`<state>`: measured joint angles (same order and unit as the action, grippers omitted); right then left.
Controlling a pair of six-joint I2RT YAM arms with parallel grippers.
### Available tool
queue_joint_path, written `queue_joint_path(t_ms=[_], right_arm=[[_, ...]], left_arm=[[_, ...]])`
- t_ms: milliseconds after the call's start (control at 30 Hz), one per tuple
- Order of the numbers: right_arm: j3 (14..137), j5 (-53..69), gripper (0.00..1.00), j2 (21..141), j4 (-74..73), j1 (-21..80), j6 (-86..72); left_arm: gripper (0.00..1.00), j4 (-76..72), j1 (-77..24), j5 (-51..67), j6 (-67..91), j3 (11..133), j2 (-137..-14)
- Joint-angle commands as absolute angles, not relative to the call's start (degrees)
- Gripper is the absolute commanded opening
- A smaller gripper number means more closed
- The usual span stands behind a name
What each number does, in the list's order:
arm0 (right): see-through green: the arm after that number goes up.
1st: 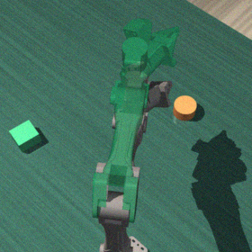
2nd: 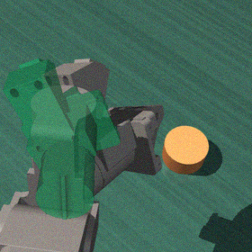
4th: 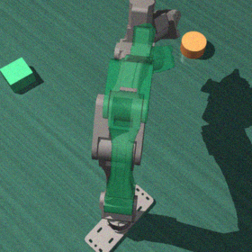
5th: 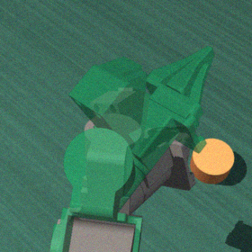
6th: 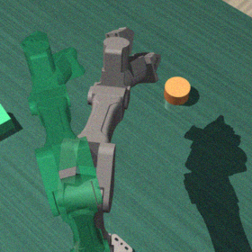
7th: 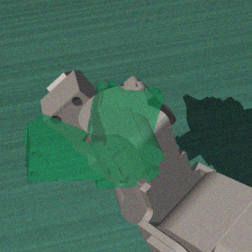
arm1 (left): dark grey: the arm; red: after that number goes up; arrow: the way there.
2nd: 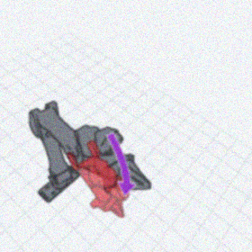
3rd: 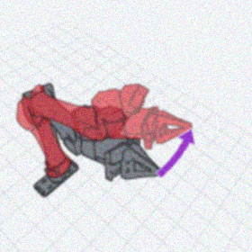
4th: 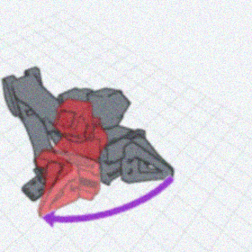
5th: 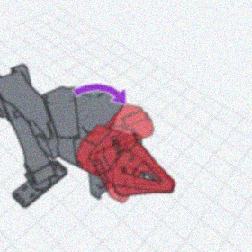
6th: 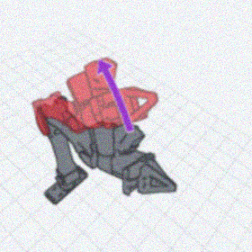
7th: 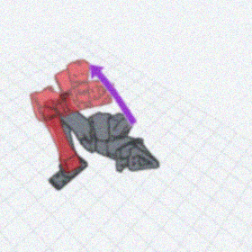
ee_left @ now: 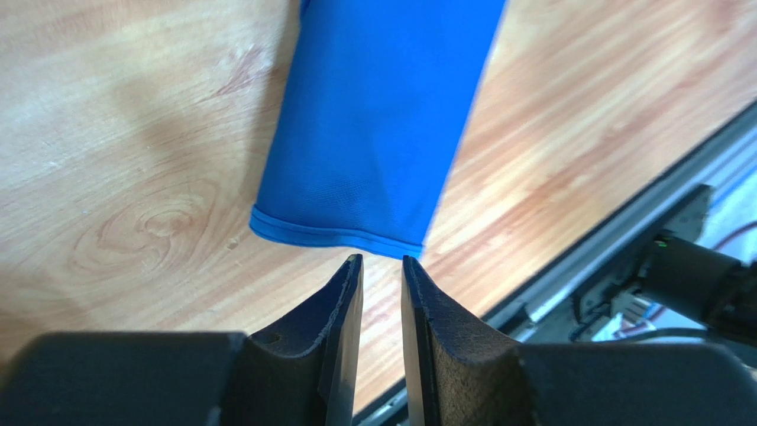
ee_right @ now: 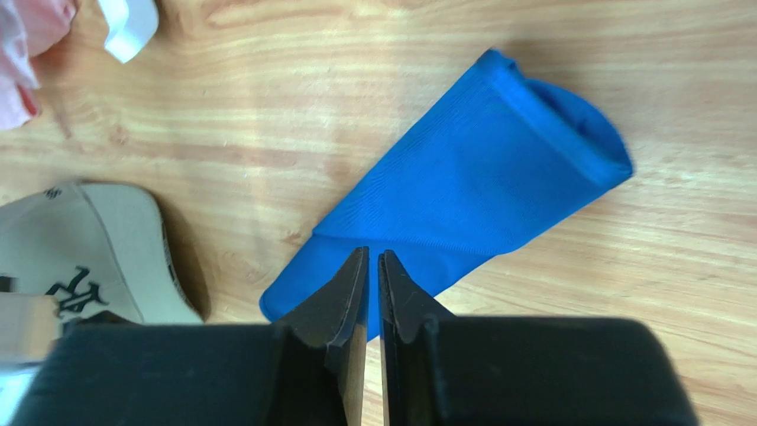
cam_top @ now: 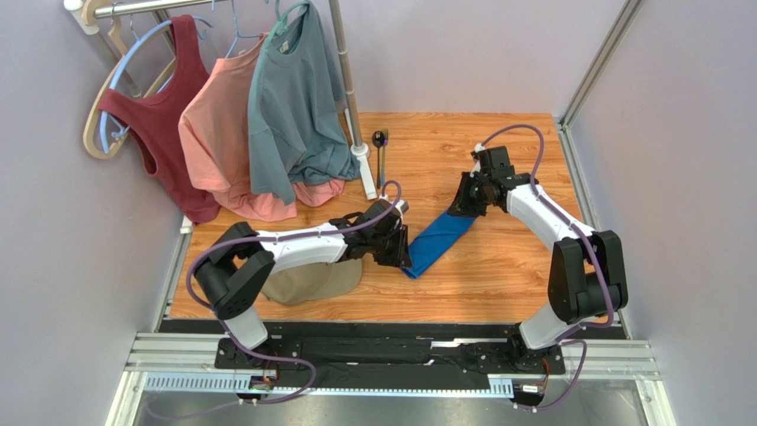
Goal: Fold the napkin into a case and place the utensils inside
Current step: Rotate the smaller rectangle-folded napkin at the center of the board.
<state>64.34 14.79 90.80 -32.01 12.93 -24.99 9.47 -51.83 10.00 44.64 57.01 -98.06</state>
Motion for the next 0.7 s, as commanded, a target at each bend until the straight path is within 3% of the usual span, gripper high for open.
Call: queue_joint_path(t_ms=[0,167,200,300,433,533,667], right_arm=[[60.56,19.95,0.13,88.68,-29.27,12.75,-25.93],[60.12,18.03,0.18,87.02,-30.58,12.75,-25.05],[59.94,17.50,0.21,86.58,-30.85,12.83,-25.48],[58.72,16.09,0.44,84.21,-30.24,12.75,-28.29],[57.75,15.82,0.54,82.10,-30.67,12.92,-29.01],[57.48,15.99,0.57,80.60,-31.37,12.83,-28.13],[58.27,18.01,0.59,80.07,-31.55,12.92,-27.60]], left_arm=[[0.31,10.20,-51.68,10.89,43.42,57.30,-93.08],[0.36,12.21,-46.61,11.60,40.18,60.10,-91.58],[0.46,14.39,-45.10,11.17,38.25,63.25,-91.93],[0.68,15.90,-40.97,6.88,32.72,70.27,-93.86],[0.62,20.21,-37.62,1.15,24.54,83.91,-103.58],[0.45,23.72,-35.34,0.09,18.03,96.30,-113.24],[0.45,31.88,-33.58,-1.83,12.93,114.99,-124.26]])
